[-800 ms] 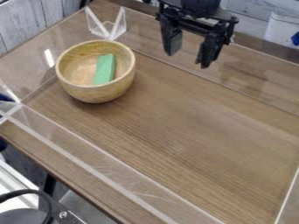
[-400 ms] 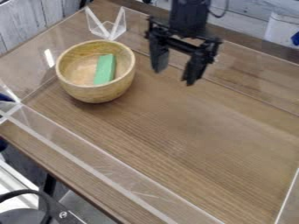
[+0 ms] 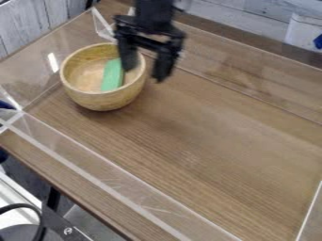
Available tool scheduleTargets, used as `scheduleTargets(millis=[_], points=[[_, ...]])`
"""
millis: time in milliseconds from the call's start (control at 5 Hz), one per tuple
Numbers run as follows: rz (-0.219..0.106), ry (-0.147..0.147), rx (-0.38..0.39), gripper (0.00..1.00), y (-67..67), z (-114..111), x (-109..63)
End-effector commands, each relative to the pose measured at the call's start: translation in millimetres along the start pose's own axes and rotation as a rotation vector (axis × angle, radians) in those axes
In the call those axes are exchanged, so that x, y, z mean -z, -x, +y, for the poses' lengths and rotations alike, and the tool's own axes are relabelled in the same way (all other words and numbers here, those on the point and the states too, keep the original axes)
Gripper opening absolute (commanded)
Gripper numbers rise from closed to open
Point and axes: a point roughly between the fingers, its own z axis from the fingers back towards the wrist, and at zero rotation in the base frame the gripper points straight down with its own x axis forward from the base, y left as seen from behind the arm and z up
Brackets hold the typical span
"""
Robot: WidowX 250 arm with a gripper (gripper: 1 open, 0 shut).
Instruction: Remove the green block from inside the brown bowl and put it on the table
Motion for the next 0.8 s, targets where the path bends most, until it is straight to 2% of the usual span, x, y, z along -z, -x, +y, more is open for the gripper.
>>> scheduleTargets(millis=[0,200,600], points=[[-0.1,-0.025,-0.034,1.0,-4.3,37.0,-24.2],[-0.101,-0.026,-0.068,0.0,-4.6,63.3,-18.6],[-0.064,-0.039,-0.092,0.0,-13.2,85.6,10.5]])
